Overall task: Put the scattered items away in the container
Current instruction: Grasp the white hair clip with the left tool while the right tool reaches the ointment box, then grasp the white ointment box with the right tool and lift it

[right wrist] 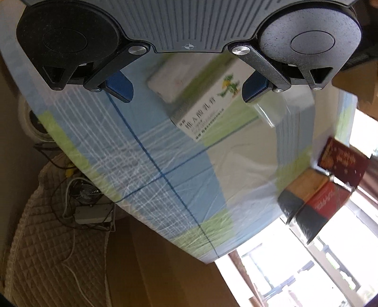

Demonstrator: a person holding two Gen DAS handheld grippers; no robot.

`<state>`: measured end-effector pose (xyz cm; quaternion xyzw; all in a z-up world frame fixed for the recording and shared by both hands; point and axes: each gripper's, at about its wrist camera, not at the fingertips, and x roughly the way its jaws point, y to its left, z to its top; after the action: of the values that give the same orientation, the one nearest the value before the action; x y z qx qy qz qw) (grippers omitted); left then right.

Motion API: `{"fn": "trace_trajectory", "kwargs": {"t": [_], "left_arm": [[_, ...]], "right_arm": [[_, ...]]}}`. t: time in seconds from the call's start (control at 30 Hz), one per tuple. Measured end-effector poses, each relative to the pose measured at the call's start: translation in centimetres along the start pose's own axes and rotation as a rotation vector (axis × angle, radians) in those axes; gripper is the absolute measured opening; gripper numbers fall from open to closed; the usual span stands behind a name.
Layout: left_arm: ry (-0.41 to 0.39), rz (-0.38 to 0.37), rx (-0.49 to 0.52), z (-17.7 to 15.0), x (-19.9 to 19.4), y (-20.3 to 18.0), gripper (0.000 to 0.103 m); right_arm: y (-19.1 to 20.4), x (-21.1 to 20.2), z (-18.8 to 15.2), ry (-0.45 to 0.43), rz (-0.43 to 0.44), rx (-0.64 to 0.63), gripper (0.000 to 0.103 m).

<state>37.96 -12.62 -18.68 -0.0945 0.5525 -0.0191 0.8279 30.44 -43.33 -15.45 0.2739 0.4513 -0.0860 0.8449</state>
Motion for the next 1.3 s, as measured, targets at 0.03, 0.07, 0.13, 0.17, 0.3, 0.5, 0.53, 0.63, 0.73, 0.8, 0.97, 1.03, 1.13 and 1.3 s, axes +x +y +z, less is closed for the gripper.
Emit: {"fn": "trace_trajectory", "kwargs": {"t": [0.03, 0.07, 0.13, 0.17, 0.3, 0.5, 0.53, 0.63, 0.73, 0.8, 0.97, 1.03, 1.13, 1.3], "left_arm": [[0.002, 0.001, -0.004, 0.1, 0.5, 0.0, 0.076], [0.004, -0.002, -0.008, 0.1, 0.9, 0.1, 0.069], [0.006, -0.026, -0.020, 0.2, 1.4, 0.3, 0.058], [0.005, -0.043, -0.026, 0.2, 1.5, 0.4, 0.051], [-0.019, -0.046, 0.019, 0.0, 0.9, 0.4, 0.034], [-0.063, 0.020, 0.128, -1.4, -0.7, 1.0, 0.032], [-0.061, 0.018, 0.135, -1.5, -0.9, 1.1, 0.032], [-0.056, 0.019, 0.146, -1.7, -1.1, 1.5, 0.032], [-0.051, 0.025, 0.146, -1.8, -1.0, 2.0, 0.032], [-0.045, 0.025, 0.143, -1.7, -0.9, 2.2, 0.032], [-0.021, 0.019, 0.161, -1.8, -0.4, 2.1, 0.032], [-0.014, 0.018, 0.186, -1.9, -0.4, 1.9, 0.032], [-0.001, 0.012, 0.224, -2.1, -0.4, 1.6, 0.032], [0.007, -0.008, 0.289, -2.7, -0.6, 0.9, 0.032]], "right_arm": [[0.0, 0.2, 0.2, 0.001, 0.009, 0.012, 0.103], [0.0, 0.3, 0.3, 0.000, 0.015, 0.021, 0.103], [0.0, 0.5, 0.5, -0.008, 0.027, 0.035, 0.103], [-0.1, 0.5, 0.6, -0.013, 0.032, 0.041, 0.103], [-0.2, 0.7, 1.0, -0.031, 0.068, 0.073, 0.103], [0.7, 1.6, 1.1, -0.024, 0.084, 0.055, 0.102], [1.0, 1.7, 1.1, -0.023, 0.082, 0.045, 0.092], [1.6, 2.9, 1.1, 0.013, 0.086, 0.035, 0.081], [2.2, 4.2, 0.8, 0.048, 0.060, 0.025, 0.081], [2.8, 5.2, 0.6, 0.068, 0.024, -0.003, 0.081], [5.6, 7.2, -0.9, 0.074, -0.077, -0.260, 0.072], [7.1, 7.7, -1.7, 0.069, -0.112, -0.398, 0.060], [8.3, 7.9, -2.8, 0.093, -0.120, -0.551, 0.043], [7.8, 7.8, -2.9, 0.106, -0.091, -0.535, 0.042]]}}
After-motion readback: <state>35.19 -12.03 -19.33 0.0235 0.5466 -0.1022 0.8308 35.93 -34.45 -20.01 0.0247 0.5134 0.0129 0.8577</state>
